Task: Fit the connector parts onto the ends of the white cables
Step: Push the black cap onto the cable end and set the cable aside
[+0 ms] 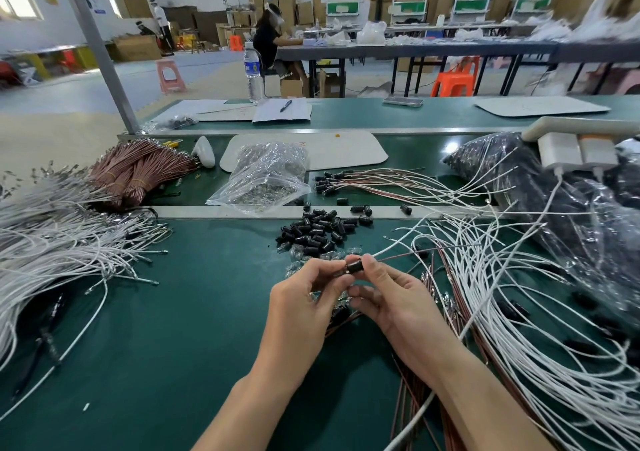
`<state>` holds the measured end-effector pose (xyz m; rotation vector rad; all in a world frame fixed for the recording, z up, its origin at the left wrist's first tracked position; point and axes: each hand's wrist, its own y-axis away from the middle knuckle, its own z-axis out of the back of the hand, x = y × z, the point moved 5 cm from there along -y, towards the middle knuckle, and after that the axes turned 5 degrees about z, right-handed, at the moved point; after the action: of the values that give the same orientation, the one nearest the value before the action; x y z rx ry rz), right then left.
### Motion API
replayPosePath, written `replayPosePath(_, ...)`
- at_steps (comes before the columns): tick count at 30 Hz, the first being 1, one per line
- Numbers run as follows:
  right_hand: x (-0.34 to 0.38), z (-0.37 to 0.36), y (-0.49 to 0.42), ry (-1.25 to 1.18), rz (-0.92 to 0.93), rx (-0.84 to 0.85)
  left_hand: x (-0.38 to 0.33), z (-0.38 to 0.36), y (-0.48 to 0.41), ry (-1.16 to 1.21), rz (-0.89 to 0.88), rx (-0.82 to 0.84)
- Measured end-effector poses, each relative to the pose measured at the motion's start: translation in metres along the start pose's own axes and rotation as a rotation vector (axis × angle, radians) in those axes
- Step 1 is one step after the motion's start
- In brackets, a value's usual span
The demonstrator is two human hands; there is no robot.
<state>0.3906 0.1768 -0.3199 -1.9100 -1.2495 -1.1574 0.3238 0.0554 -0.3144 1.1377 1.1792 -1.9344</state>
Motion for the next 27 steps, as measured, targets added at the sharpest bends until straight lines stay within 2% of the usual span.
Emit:
replayPosePath(10,-0.003,0.001,-0.001,-0.019,0.003,0.014,-0.003,0.0,0.001,0.021,-0.005,0.014)
replayPosePath(15,0.003,0.014,-0.004,-0.081,0.068,-0.176,-0.005,-0.004,0.0,-0.086,-0.033,0.023)
replayPosePath(21,0.001,0.003,-0.001,0.033,0.074,-0.099,-0.008,-0.008,0.002,-0.107,-0.041,0.073)
replayPosePath(27,0.0,0.012,-0.003,0.141,0.107,-0.236,-0.006,-0.009,0.003,-0.136,-0.007,0.091)
